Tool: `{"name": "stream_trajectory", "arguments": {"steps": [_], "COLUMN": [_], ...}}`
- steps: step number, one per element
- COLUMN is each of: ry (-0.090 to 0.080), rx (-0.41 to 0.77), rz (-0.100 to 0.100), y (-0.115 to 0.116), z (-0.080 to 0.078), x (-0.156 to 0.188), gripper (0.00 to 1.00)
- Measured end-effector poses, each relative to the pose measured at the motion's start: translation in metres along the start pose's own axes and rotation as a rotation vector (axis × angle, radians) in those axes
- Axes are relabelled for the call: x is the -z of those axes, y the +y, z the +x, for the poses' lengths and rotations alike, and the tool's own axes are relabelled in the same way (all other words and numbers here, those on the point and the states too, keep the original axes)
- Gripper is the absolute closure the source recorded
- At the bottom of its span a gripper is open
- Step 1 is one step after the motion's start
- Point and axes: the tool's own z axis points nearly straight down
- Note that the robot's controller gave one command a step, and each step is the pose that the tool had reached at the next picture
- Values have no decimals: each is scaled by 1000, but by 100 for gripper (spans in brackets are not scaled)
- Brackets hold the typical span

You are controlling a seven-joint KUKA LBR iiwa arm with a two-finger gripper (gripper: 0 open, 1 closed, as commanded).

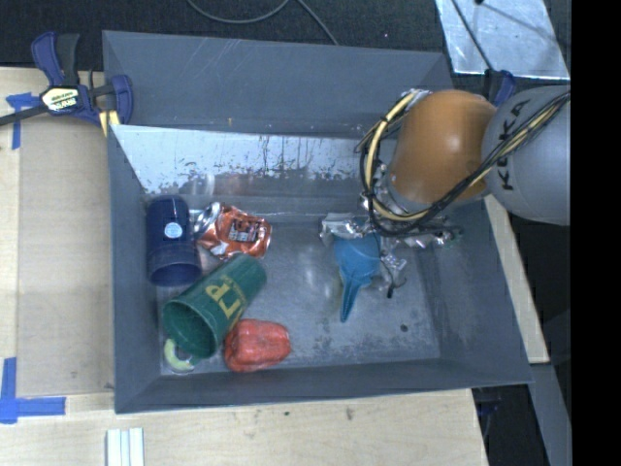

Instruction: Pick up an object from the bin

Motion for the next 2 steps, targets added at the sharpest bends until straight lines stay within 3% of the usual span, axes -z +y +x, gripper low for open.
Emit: {"name": "stream_trajectory", "arguments": {"steps": [1,2], "ry": [-7,-6], "rx": [109,109], "rz": [5,5], "y": [-6,-6], "z": [-16,-16], "x": [-7,-7], "gripper": [100,100]}}
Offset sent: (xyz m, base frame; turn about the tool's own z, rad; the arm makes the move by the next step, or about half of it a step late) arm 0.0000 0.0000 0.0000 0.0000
